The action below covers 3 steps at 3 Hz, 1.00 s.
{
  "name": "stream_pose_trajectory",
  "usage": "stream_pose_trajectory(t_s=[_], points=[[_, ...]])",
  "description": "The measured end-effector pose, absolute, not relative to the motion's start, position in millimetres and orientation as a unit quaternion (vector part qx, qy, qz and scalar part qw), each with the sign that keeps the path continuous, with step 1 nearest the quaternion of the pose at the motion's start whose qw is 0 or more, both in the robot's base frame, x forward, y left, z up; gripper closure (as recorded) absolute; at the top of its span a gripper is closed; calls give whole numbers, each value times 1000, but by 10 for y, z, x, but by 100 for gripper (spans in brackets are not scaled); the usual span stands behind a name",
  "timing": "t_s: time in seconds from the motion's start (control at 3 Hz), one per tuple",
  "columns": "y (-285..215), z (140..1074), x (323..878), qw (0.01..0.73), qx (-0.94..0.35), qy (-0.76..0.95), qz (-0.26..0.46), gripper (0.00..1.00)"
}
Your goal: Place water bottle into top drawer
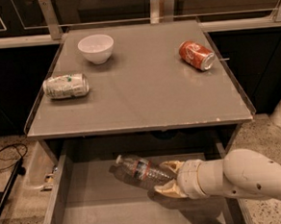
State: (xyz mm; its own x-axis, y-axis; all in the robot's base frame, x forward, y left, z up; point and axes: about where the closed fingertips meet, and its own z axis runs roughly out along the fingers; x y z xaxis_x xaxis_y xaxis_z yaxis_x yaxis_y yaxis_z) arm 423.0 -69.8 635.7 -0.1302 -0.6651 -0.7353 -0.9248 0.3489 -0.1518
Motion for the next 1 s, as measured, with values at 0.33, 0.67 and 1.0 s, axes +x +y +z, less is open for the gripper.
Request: stream_pose_trajectory(t_s=[0.33, 0.67, 1.0], points=[[-775, 6316, 4259, 378, -556, 720, 171, 100], [-836, 6282, 4256, 374, -575, 705, 180, 100], [-831, 6251, 4217, 359, -593, 696, 190, 100]])
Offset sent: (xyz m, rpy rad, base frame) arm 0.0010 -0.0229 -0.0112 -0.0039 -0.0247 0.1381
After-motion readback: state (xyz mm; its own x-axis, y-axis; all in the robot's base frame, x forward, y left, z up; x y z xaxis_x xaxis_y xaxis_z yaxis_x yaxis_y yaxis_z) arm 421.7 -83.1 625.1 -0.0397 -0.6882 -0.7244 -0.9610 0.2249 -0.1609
